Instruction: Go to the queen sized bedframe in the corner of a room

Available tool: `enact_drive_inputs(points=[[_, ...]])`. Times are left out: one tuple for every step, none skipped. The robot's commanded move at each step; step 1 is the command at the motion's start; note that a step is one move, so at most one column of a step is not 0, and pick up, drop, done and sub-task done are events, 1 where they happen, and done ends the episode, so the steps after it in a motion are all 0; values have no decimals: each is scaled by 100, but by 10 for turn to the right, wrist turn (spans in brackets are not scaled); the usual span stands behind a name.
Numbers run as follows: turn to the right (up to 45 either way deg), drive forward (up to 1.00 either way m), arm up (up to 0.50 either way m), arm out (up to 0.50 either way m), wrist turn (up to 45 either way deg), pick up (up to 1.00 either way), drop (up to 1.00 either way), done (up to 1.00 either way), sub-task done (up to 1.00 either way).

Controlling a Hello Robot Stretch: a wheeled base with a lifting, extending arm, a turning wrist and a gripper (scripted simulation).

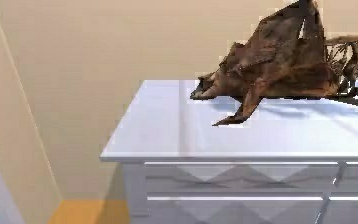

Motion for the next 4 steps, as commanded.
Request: enact_drive_inputs(points=[[-450, 0, 0, 0, 0, 0, 0, 0, 0], [-150, 0, 0, 0, 0, 0, 0, 0, 0], [0, 100, 0, 0, 0, 0, 0, 0, 0], [-90, 0, 0, 0, 0, 0, 0, 0, 0]])
